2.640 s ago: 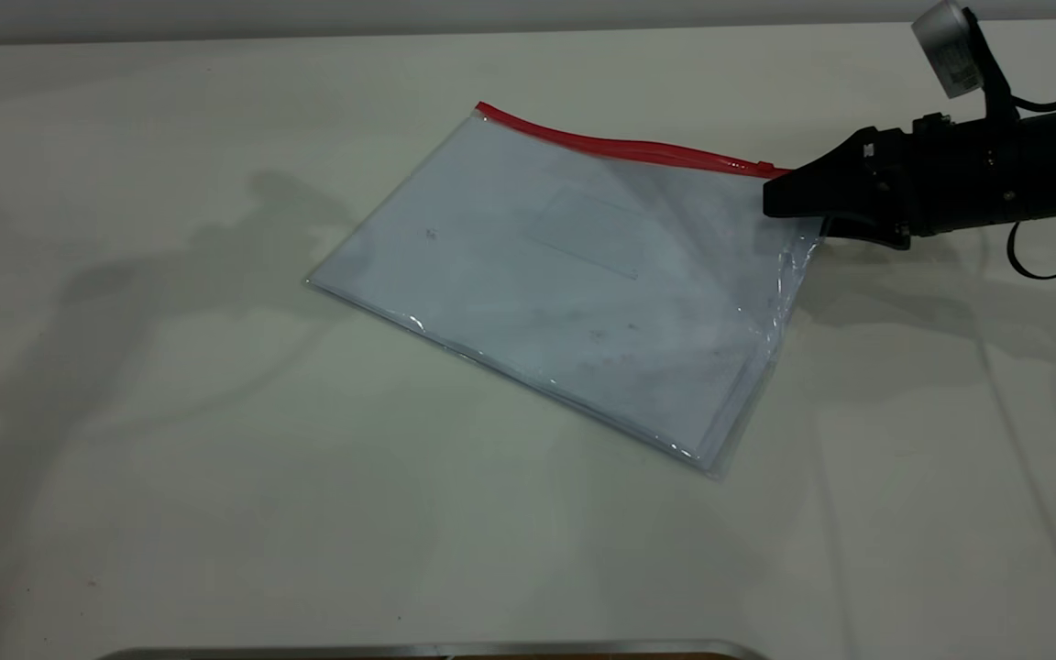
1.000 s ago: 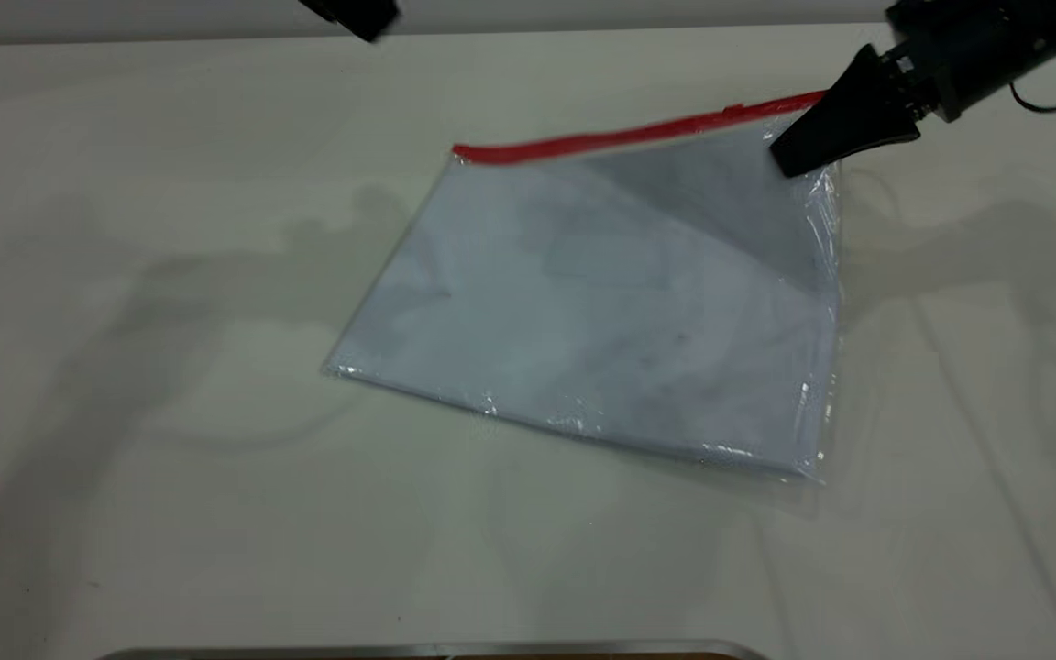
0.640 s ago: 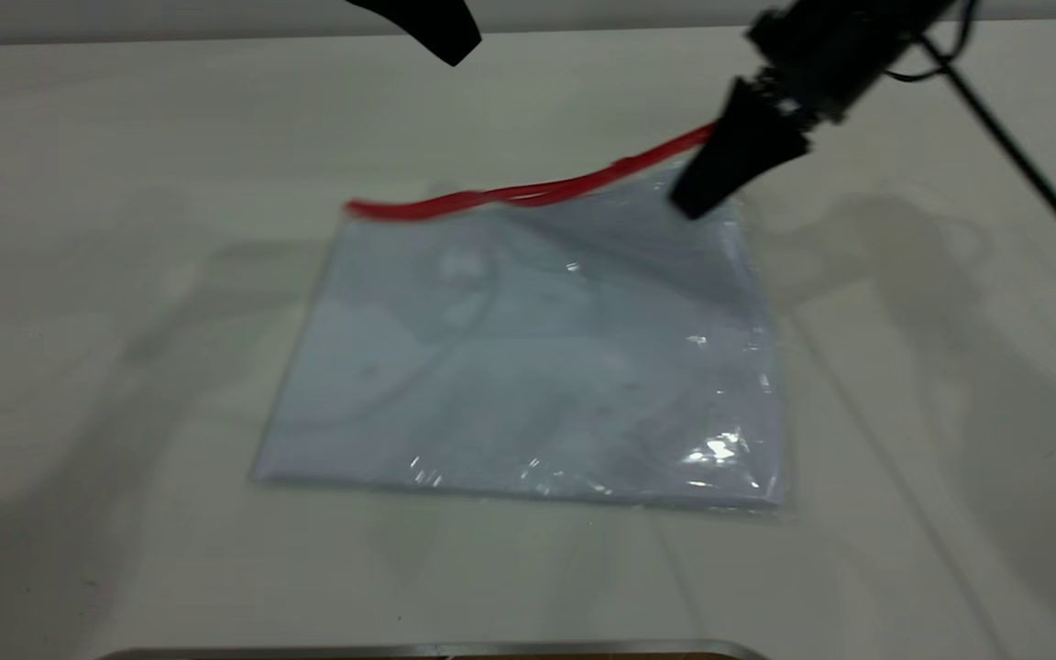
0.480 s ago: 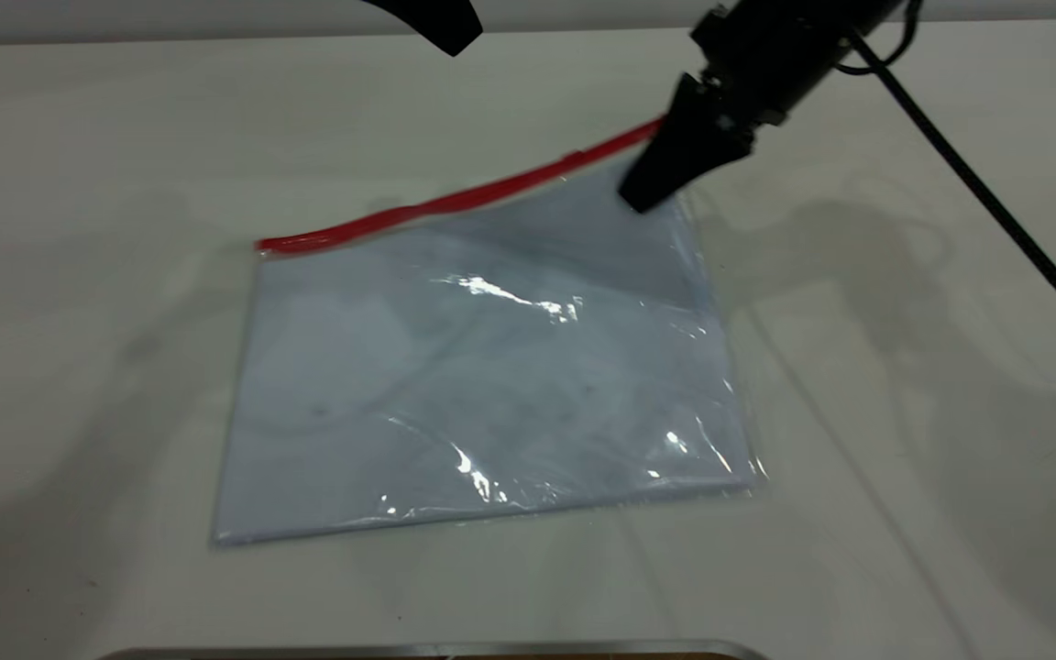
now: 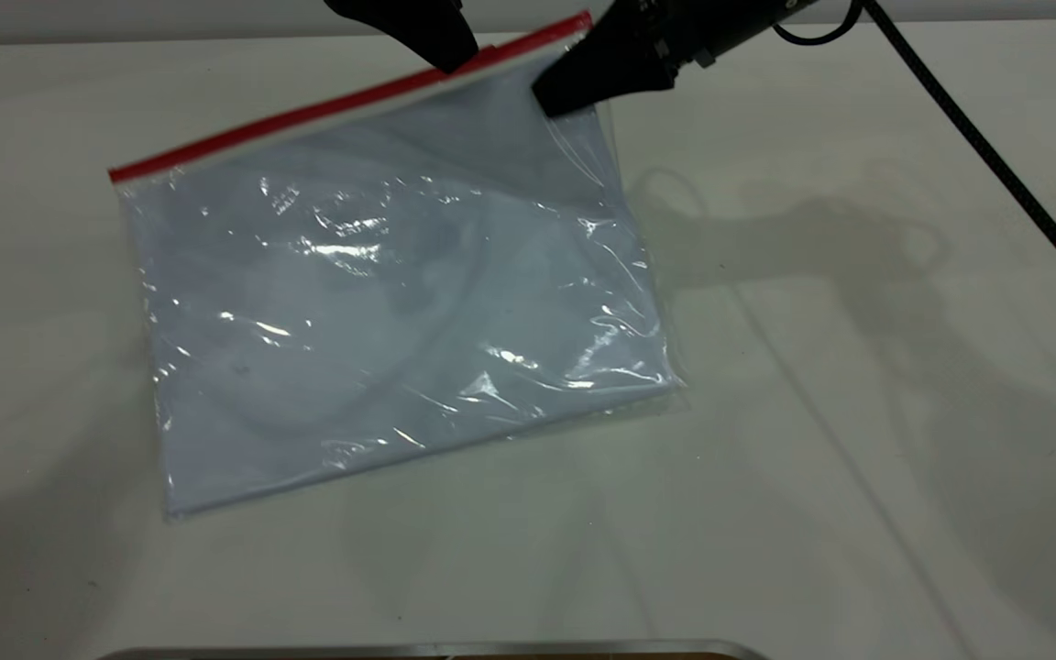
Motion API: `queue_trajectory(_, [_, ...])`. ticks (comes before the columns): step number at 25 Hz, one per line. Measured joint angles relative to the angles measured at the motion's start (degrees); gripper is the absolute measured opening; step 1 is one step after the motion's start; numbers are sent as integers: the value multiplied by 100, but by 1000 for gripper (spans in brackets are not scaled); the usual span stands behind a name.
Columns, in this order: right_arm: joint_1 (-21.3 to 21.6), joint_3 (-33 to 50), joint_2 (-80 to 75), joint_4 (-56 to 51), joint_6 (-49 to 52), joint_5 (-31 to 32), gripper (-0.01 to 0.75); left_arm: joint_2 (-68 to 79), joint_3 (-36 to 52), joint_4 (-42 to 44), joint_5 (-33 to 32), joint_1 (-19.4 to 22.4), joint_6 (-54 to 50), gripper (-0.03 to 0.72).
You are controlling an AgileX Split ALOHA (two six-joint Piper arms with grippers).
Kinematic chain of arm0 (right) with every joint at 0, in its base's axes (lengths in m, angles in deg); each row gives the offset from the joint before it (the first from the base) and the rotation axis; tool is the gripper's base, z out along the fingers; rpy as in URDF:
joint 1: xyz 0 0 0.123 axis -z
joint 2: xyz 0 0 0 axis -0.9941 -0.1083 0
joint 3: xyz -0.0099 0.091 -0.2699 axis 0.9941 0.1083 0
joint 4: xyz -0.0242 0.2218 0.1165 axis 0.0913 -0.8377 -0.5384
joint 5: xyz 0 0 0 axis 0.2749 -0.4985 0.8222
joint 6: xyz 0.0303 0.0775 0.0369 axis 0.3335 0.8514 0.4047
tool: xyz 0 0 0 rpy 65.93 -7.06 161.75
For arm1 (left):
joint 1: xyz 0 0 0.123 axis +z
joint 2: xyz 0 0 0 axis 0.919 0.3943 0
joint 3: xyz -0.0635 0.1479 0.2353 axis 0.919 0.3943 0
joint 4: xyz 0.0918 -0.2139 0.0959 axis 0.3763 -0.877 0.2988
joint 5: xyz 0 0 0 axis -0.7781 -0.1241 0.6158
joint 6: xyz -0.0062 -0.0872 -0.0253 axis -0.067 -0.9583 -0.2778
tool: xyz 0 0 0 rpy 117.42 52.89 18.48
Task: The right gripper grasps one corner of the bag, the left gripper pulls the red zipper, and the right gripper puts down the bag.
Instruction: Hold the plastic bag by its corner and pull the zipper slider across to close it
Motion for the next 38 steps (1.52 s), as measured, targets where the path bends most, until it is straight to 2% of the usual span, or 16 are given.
queue_trajectory(5, [0, 0, 0, -49, -86, 293, 33, 4, 0, 0, 0, 0, 51, 570])
queue_trajectory(22, [0, 0, 0, -58, -123, 316, 33, 188, 0, -675, 0, -2, 547, 447])
queue_trajectory(26, [0, 0, 0, -58, -123, 321, 33, 188, 0, -741, -6, -2, 564, 391])
queue_trajectory(33, [0, 0, 0, -58, -126, 321, 33, 188, 0, -735, -11, -7, 574, 249])
queue_trajectory(38, [0, 0, 0, -58, -126, 321, 33, 188, 0, -735, -5, -9, 580, 196])
